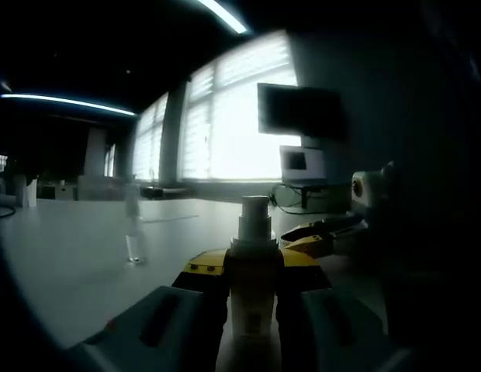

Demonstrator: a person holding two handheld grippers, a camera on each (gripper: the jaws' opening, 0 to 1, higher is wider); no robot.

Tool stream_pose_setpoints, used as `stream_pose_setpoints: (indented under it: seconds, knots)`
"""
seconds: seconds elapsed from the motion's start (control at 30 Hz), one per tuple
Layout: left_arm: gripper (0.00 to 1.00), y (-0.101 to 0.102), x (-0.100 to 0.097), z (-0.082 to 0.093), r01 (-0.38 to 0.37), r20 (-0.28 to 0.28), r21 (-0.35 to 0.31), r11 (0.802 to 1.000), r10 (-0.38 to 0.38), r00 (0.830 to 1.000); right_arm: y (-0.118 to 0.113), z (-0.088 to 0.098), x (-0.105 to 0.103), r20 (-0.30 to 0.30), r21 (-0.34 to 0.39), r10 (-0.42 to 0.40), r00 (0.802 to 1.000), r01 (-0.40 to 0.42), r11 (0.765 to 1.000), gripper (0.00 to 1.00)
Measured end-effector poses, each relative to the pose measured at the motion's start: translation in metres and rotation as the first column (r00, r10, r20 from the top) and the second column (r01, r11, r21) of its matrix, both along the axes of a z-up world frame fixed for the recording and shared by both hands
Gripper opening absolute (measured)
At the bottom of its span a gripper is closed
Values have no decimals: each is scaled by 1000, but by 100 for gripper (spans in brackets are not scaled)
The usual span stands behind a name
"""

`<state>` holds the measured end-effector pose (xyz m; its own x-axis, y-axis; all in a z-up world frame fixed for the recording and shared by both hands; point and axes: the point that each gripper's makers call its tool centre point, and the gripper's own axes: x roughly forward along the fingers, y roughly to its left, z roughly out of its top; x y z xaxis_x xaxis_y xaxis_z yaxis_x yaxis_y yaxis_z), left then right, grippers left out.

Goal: Clamp pump bottle remove cover press pump head put on cover

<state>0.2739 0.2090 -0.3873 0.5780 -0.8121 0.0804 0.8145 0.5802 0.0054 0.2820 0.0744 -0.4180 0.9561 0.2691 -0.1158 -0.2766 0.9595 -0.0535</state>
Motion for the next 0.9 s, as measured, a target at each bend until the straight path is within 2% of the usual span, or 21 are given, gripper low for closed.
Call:
stream_pose_setpoints:
  seconds: [0.07, 0.23, 0.4, 0.57, 0.73, 0.9]
  knots:
    - [14, 0, 0, 0, 0, -1, 0, 1000, 0, 1000, 6, 8, -2, 31, 23, 24, 999, -25, 999, 26]
    - [14, 0, 0, 0, 2, 1, 1, 1000, -2, 1000, 13, 20, -5, 57, 50, 58, 997, -61, 997, 25]
    - [14, 0, 0, 0, 2, 3, 2, 1000, -2, 1000, 18, 40, -10, 93, 69, 82, 992, -88, 994, 25]
    - [14, 0, 0, 0, 5, 8, 4, 1000, -5, 1000, 26, 64, -17, 135, 95, 117, 984, -131, 987, 24]
    - [14, 0, 0, 0, 4, 6, 4, 1000, -4, 1000, 44, 83, -27, 169, 99, 169, 971, -187, 977, 24]
    - [14, 0, 0, 0, 1, 1, 2, 1000, -1, 1000, 64, 82, -33, 166, 67, 225, 960, -239, 969, 24]
